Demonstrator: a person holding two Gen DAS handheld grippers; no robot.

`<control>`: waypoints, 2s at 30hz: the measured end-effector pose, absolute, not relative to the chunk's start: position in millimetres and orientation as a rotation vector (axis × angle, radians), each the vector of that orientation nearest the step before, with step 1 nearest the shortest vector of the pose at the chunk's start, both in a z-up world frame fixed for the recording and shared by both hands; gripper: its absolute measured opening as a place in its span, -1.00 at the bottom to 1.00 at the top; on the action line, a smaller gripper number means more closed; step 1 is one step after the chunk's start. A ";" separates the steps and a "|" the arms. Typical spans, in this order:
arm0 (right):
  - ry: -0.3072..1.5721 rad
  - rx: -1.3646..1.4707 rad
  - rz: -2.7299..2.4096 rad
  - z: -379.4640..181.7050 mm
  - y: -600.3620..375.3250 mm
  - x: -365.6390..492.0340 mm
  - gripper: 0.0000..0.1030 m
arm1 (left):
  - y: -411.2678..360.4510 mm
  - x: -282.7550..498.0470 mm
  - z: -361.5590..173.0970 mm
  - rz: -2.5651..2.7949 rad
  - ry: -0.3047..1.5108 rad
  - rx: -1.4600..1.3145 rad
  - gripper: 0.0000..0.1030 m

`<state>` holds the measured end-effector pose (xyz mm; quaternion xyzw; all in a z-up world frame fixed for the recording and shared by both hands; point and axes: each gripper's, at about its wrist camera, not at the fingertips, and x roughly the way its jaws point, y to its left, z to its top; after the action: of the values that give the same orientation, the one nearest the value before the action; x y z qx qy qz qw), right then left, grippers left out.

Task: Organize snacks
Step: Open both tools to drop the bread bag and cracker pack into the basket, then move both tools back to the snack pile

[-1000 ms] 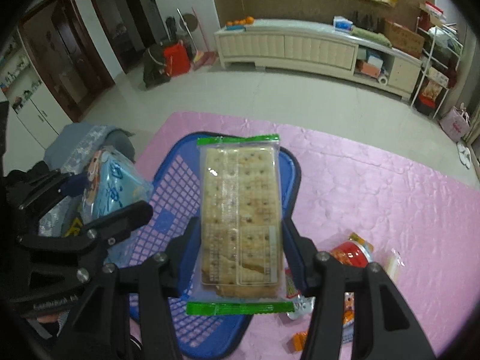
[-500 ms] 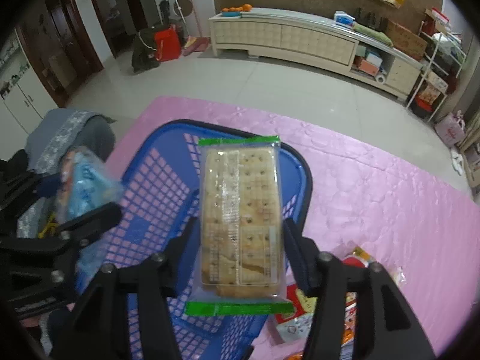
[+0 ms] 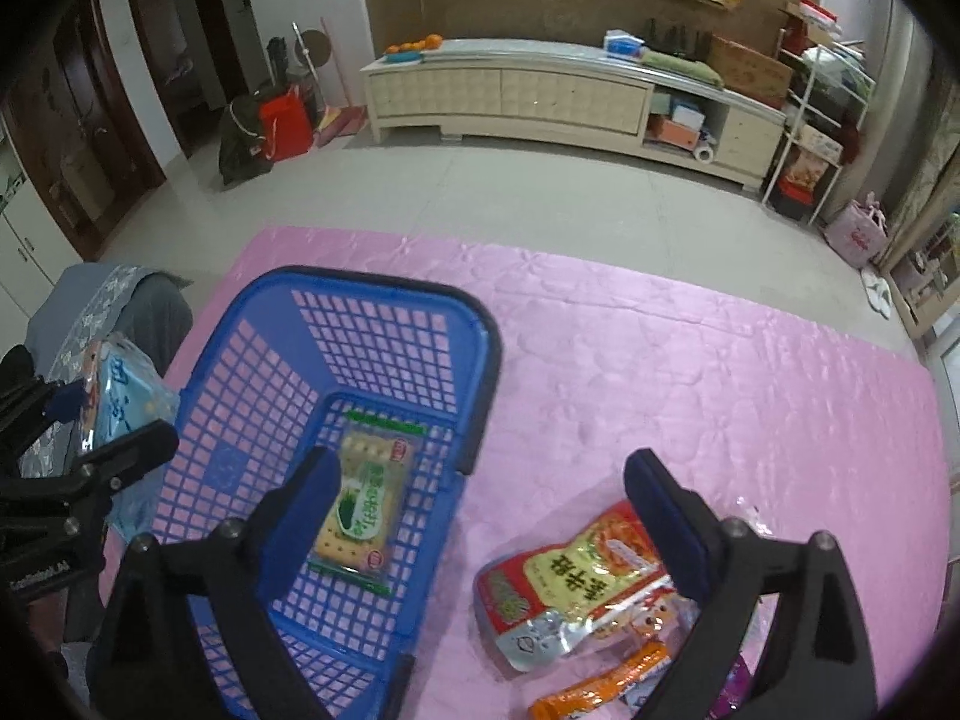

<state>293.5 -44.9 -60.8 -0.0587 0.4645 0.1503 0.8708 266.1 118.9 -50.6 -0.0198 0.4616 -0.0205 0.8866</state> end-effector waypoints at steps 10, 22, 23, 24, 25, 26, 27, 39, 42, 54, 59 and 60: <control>0.990 -0.111 0.324 -67.0 -53.3 304.9 0.89 | 107.5 292.1 -61.9 -0.061 0.975 -0.030 0.24; 1.001 -0.100 0.336 -71.1 -68.4 311.3 0.89 | 120.9 308.6 -56.7 -0.052 0.933 -0.057 0.63; 1.000 -0.096 0.336 -70.6 -70.6 309.6 0.89 | 120.3 305.4 -56.9 -0.059 0.937 -0.061 0.63; 1.000 -0.091 0.336 -69.8 -71.7 308.3 0.89 | 117.9 301.4 -57.2 -0.067 0.944 -0.052 0.63; 1.001 -0.082 0.339 -68.3 -73.0 307.1 0.89 | 113.9 298.9 -57.2 -0.068 0.947 -0.037 0.63; 1.001 -0.074 0.343 -66.1 -74.3 306.1 0.89 | 110.7 295.7 -56.9 -0.068 0.949 -0.015 0.63; 0.999 -0.070 0.345 -63.9 -75.3 304.2 0.89 | 106.2 291.2 -55.4 -0.066 0.948 0.012 0.63; 0.932 -0.067 0.348 -29.4 -93.7 256.8 0.89 | 80.9 246.1 -17.1 -0.093 0.896 0.007 0.63; 0.923 -0.055 0.351 -23.5 -104.9 246.6 0.89 | 70.7 232.0 -5.8 -0.072 0.858 0.033 0.63; 0.831 -0.056 0.373 0.3 -136.3 190.3 0.89 | 37.3 180.3 16.6 -0.111 0.767 0.077 0.64; 0.804 -0.057 0.359 1.5 -160.4 165.8 0.89 | 14.1 162.6 14.6 -0.154 0.749 0.114 0.64; 0.799 -0.058 0.350 0.7 -166.1 161.5 0.89 | 8.2 158.8 13.4 -0.166 0.746 0.124 0.64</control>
<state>161.5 -166.1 0.7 -0.0279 0.3870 0.1693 0.9060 158.8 8.2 13.4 0.0606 0.3638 -0.0808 0.9260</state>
